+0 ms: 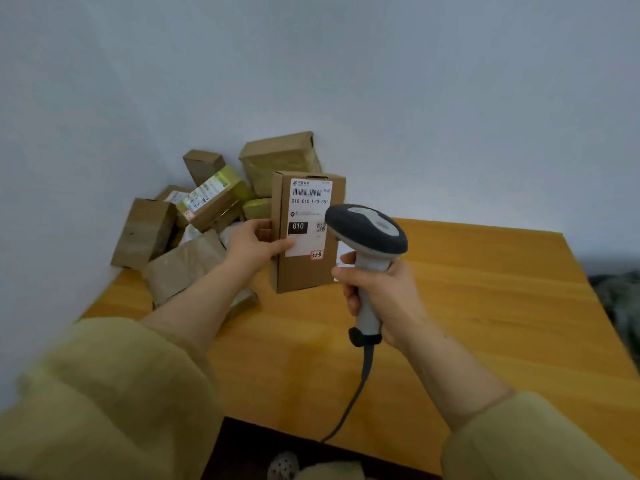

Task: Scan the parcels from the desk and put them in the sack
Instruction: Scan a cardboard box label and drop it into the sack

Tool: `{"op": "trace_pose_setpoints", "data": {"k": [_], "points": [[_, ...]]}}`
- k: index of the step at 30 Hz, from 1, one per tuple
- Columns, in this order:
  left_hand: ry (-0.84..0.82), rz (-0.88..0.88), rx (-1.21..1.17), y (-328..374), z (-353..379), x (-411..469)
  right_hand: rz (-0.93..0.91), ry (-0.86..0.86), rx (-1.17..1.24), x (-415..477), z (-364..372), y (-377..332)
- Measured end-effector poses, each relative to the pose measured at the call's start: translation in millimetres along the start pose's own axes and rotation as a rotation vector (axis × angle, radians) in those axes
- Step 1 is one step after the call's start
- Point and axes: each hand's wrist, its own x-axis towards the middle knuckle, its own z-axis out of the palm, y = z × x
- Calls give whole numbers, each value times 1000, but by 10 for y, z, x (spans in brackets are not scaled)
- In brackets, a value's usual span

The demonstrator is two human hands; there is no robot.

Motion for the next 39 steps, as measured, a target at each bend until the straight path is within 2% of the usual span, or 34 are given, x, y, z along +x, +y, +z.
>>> {"op": "trace_pose_setpoints", "data": {"k": [12, 32, 39], "points": [[-124, 82, -5, 456, 755, -382, -54, 155, 0, -604, -768, -176], [-332, 165, -28, 641, 1133, -142, -77, 306, 44, -537, -755, -160], [-444, 155, -83, 799, 1452, -244, -77, 403, 113, -583, -1017, -150]]}}
